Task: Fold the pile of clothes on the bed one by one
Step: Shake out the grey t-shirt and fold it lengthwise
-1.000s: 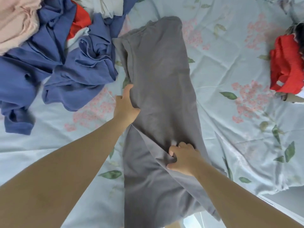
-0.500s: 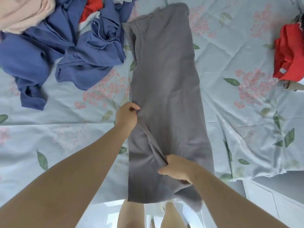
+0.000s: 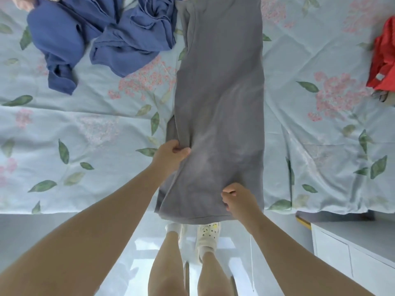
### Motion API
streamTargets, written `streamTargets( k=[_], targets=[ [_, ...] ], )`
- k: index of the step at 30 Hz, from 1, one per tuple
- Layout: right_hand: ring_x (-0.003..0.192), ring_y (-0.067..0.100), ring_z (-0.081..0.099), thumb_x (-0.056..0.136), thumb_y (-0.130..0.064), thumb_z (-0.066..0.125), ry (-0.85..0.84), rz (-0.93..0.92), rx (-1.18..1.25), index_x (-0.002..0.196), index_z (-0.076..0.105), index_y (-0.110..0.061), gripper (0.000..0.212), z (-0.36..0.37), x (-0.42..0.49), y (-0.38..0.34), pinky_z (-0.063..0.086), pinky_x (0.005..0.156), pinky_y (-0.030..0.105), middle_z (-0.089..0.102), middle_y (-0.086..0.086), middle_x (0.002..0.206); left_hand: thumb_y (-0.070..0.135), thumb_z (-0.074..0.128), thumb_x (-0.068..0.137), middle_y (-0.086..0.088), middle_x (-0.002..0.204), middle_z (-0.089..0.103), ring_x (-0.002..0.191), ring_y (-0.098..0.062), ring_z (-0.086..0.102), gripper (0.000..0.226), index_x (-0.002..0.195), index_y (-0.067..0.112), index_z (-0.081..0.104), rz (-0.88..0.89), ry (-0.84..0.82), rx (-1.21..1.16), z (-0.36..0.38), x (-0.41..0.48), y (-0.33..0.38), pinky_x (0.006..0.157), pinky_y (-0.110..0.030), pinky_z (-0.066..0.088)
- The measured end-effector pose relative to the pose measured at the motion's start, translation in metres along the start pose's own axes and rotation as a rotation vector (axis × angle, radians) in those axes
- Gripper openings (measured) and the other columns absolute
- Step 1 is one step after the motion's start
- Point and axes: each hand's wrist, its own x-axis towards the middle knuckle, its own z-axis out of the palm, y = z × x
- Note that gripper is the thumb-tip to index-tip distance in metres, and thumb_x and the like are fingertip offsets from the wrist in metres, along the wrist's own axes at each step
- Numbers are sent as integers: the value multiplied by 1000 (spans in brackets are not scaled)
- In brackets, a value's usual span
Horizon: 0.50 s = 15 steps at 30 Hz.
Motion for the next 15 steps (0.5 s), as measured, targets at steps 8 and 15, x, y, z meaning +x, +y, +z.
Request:
streamTargets(
  k=[8,15],
  targets=[
    [64,21,46,85,-9,41,127,-13,-30,64,42,-26,27,-11,11,15,33,54,26,52,0,69,29,41,97,-11,111,55,99,-32,54,28,113,14,57,-88,349,183,-2,-2,-8,81,-36,46],
    [117,32,40,89,-20,54,469,-14,-148,131,43,-18,43,-36,8,13,36,96,44,41,10,133,24,54,93,-2,99,52,98,-30,54,15,105,16,57,-28,243,42,-3,21,9,85,-34,46]
  ],
)
